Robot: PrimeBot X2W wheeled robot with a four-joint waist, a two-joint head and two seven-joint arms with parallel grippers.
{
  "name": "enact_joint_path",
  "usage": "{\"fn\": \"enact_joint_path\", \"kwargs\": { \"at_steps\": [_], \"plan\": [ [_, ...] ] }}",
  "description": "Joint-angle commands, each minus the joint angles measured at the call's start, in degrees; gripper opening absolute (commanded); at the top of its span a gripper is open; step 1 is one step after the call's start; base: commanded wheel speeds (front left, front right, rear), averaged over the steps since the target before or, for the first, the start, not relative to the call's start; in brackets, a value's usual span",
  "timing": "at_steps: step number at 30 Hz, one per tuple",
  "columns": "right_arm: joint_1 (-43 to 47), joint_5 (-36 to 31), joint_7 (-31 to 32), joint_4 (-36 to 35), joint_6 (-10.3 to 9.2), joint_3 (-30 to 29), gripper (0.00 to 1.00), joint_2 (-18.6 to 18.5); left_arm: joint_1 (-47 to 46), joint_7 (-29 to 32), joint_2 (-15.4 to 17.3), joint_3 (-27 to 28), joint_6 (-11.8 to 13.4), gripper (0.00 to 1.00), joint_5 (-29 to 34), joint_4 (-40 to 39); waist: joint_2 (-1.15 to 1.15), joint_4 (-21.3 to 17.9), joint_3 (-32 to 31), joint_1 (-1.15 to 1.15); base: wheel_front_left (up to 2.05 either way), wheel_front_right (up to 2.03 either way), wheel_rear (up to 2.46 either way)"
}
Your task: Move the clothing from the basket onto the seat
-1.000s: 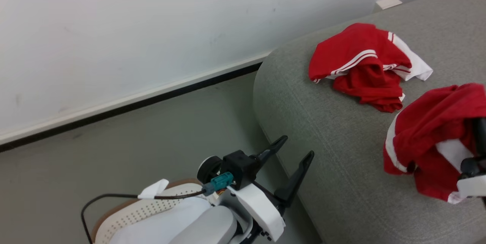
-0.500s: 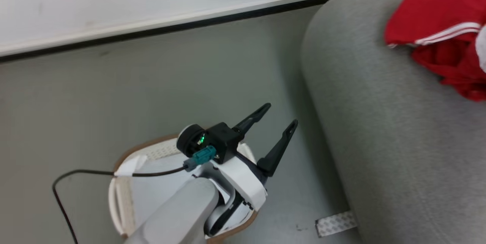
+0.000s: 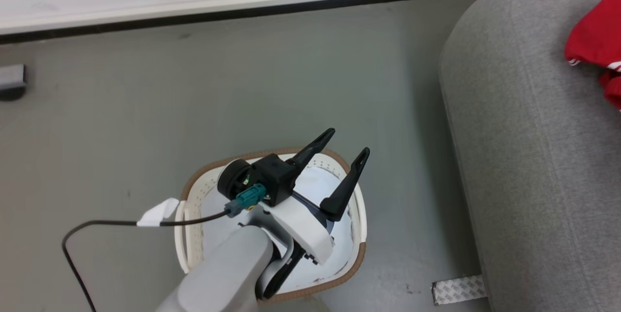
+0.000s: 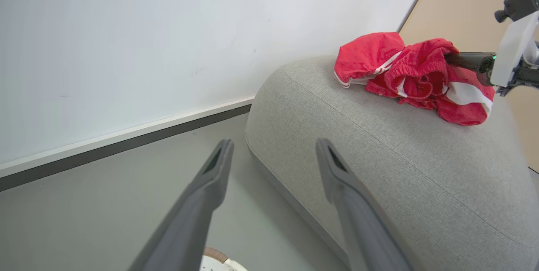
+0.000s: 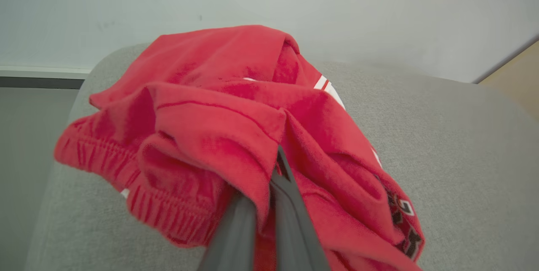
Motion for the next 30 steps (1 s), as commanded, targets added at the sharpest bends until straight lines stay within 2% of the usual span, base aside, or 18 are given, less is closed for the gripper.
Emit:
{"fn": "enact_joint_path", "kwargs": {
  "at_steps": [1,3,4,5,11,20,26,30],
  "plan": [
    [-0.17,0.87,-0.51,0.59,-0.15,0.67,0.34,-0.13,0.66,-0.31,0.17,0.11,0.03,1.00,-1.01,0.24,0.00,-0.55,-1.00,-0.01,0.00,0.00,0.00],
    [0.27,1.86,-0.61,1.33,-0.15,2.69,0.52,-0.26,1.32,-0.37,0.11,0.32,-0.03,1.00,-1.23,0.66,0.00,-1.15,-2.47,-0.01,0.00,0.00,0.00],
    [0.62,2.49,-0.67,1.64,-0.15,3.80,0.79,-0.44,1.66,-0.41,-0.01,0.33,-0.05,1.00,-1.28,0.89,0.00,-1.46,-3.36,-0.01,0.00,0.00,0.00],
    [0.97,3.14,-0.69,1.99,-0.15,4.87,1.00,-0.51,2.06,-0.35,-0.14,0.50,-0.07,1.00,-1.44,1.19,0.00,-1.80,-4.42,-0.01,0.00,0.00,0.00],
    [3.38,6.35,-1.92,1.30,-0.15,11.57,1.00,-2.38,5.05,-0.42,-0.63,1.66,0.21,1.00,-2.42,2.84,0.00,-3.17,-11.45,-0.01,0.00,0.00,0.00],
    [6.73,12.66,-6.13,-8.54,-0.14,20.74,1.00,-6.38,10.25,-0.43,0.20,7.48,1.94,1.00,-3.39,2.15,0.00,-2.04,-20.67,-0.01,0.00,0.00,0.00],
    [8.61,14.13,-8.55,-15.55,-0.15,22.00,1.00,-6.47,13.17,-0.42,1.57,12.80,3.79,1.00,-1.89,-0.21,0.00,0.90,-24.12,-0.01,0.00,0.00,0.00],
    [11.39,12.65,-10.43,-19.82,-0.14,19.11,1.00,-5.28,14.90,-0.43,2.42,16.16,4.57,1.00,-0.80,-1.70,0.00,2.70,-24.99,-0.01,0.00,0.00,0.00]
  ]
}}
